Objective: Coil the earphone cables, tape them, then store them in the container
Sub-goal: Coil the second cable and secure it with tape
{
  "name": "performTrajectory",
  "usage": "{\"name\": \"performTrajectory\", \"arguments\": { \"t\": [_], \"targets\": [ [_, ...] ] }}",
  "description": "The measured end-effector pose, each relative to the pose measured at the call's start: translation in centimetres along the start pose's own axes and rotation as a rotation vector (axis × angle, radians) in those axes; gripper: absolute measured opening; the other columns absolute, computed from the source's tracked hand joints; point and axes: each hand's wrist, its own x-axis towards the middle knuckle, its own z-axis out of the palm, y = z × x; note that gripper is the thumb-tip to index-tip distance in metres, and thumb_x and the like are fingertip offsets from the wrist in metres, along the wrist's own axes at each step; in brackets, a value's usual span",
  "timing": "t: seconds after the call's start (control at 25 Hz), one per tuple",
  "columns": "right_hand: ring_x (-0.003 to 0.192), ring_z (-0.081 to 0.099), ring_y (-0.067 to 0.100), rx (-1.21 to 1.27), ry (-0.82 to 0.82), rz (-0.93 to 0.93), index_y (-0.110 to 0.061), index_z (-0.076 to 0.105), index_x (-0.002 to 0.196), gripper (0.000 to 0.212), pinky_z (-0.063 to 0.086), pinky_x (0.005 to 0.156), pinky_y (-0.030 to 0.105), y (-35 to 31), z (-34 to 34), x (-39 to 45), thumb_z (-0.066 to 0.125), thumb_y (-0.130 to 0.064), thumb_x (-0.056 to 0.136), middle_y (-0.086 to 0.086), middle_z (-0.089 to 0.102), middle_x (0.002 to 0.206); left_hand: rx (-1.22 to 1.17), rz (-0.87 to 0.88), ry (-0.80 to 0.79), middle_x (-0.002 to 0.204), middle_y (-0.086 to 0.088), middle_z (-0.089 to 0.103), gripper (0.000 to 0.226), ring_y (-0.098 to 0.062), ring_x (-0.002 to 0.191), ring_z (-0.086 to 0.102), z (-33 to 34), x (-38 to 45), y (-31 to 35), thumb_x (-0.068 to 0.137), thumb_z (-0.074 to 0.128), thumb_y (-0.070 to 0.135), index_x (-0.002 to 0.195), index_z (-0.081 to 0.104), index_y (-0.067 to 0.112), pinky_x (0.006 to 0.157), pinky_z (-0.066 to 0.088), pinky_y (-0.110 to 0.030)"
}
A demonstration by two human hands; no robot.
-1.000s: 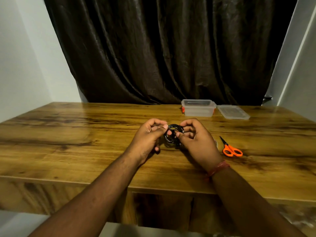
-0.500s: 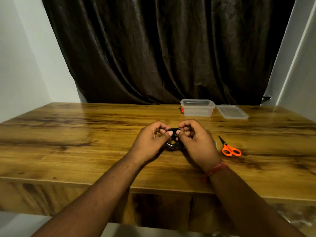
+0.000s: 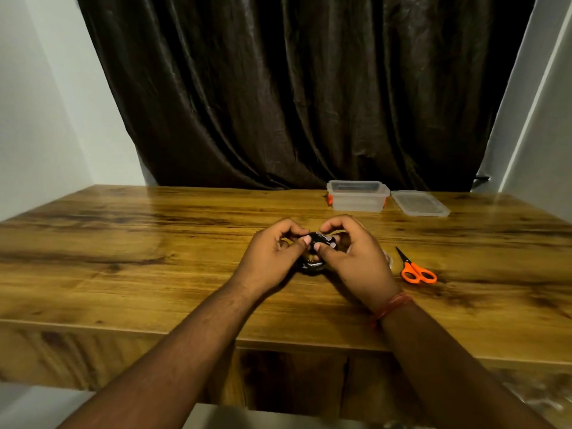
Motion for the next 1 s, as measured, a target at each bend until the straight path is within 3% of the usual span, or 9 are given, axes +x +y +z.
{"name": "performTrajectory", "arguments": {
  "t": [0.16, 0.24, 0.36, 0.52, 0.68, 0.76, 0.84, 0.92, 1.0],
  "targets": [
    [0.092, 0.068, 0.026, 0.072, 0.052, 0.022, -0.035, 0.063, 0.089, 0.023, 0.058, 0.078, 0.052, 0.4, -0.2, 0.3, 0.071, -0.014, 0.083, 0.001, 0.067, 0.098, 0.004, -0.002, -0.035, 0.068, -0.005, 0.062, 0.005, -0.027, 0.056, 0.049, 0.0, -0.2, 0.0, 0.092, 0.067, 0.024, 0.094, 0.065, 0.028, 0.055, 0.046, -0.038],
    [0.091, 0.068, 0.026, 0.04, 0.029, 0.012, -0.035, 0.064, 0.089, 0.022, 0.058, 0.077, 0.053, 0.4, -0.2, 0.2, 0.071, -0.015, 0.084, -0.001, 0.068, 0.095, -0.03, -0.004, -0.047, 0.076, 0.003, 0.063, 0.009, -0.02, 0.057, 0.049, 0.1, -0.3, 0.1, 0.093, 0.066, 0.018, 0.098, 0.064, 0.025, 0.055, 0.044, -0.031],
    [0.09, 0.069, 0.026, 0.095, -0.003, 0.032, -0.034, 0.066, 0.091, 0.023, 0.058, 0.08, 0.054, 0.2, -0.2, 0.2, 0.07, -0.012, 0.086, 0.002, 0.069, 0.093, -0.094, -0.003, -0.08, 0.071, 0.006, 0.062, 0.01, -0.022, 0.058, 0.048, 0.0, -0.1, 0.0, 0.092, 0.066, 0.017, 0.098, 0.065, 0.024, 0.059, 0.046, -0.038],
    [0.086, 0.072, 0.02, 0.337, -0.034, 0.127, -0.019, 0.069, 0.097, 0.02, 0.06, 0.079, 0.045, -0.5, -0.3, -0.1, 0.065, -0.001, 0.09, 0.005, 0.071, 0.094, -0.154, -0.035, -0.096, 0.06, -0.009, 0.055, 0.002, -0.029, 0.061, 0.05, 0.0, 0.0, -0.4, 0.093, 0.066, 0.02, 0.093, 0.065, 0.022, 0.063, 0.05, -0.056],
    [0.083, 0.072, 0.018, 0.461, -0.019, 0.18, -0.011, 0.069, 0.099, 0.017, 0.058, 0.078, 0.038, -0.5, -0.3, 0.0, 0.062, 0.003, 0.091, 0.007, 0.073, 0.09, -0.225, -0.041, -0.116, 0.065, -0.017, 0.058, 0.003, -0.03, 0.061, 0.051, 0.1, 0.0, -0.3, 0.092, 0.067, 0.019, 0.094, 0.064, 0.019, 0.064, 0.051, -0.061],
    [0.085, 0.071, 0.019, 0.469, 0.001, 0.184, -0.009, 0.07, 0.1, 0.017, 0.057, 0.081, 0.037, -0.4, -0.3, 0.1, 0.062, 0.002, 0.091, 0.009, 0.074, 0.091, -0.2, -0.023, -0.105, 0.073, -0.027, 0.061, 0.004, -0.035, 0.059, 0.052, -0.1, 0.1, -0.4, 0.091, 0.069, 0.023, 0.092, 0.065, 0.021, 0.058, 0.048, -0.057],
    [0.086, 0.071, 0.02, 0.463, -0.002, 0.178, -0.011, 0.071, 0.101, 0.018, 0.058, 0.084, 0.039, -0.2, -0.2, 0.1, 0.062, 0.002, 0.091, 0.01, 0.074, 0.093, -0.25, -0.008, -0.104, 0.09, -0.033, 0.064, 0.005, -0.044, 0.069, 0.06, -0.2, 0.3, -0.3, 0.087, 0.071, 0.021, 0.089, 0.067, 0.023, 0.065, 0.051, -0.058],
    [0.087, 0.071, 0.02, 0.465, -0.014, 0.167, -0.012, 0.071, 0.101, 0.02, 0.057, 0.084, 0.038, -0.2, -0.2, 0.2, 0.062, 0.003, 0.091, 0.011, 0.074, 0.094, -0.362, -0.032, -0.128, 0.094, -0.022, 0.068, 0.014, -0.036, 0.086, 0.066, -0.1, 0.4, -0.3, 0.088, 0.069, 0.008, 0.09, 0.069, 0.022, 0.078, 0.054, -0.05],
    [0.086, 0.071, 0.019, 0.457, -0.011, 0.153, -0.012, 0.071, 0.101, 0.021, 0.057, 0.083, 0.034, -0.2, -0.3, 0.2, 0.061, 0.004, 0.091, 0.012, 0.074, 0.095, -0.447, -0.071, -0.181, 0.09, -0.011, 0.069, 0.015, -0.024, 0.09, 0.066, -0.2, 0.5, -0.2, 0.091, 0.063, 0.004, 0.097, 0.066, 0.018, 0.079, 0.052, -0.038]
  ]
}}
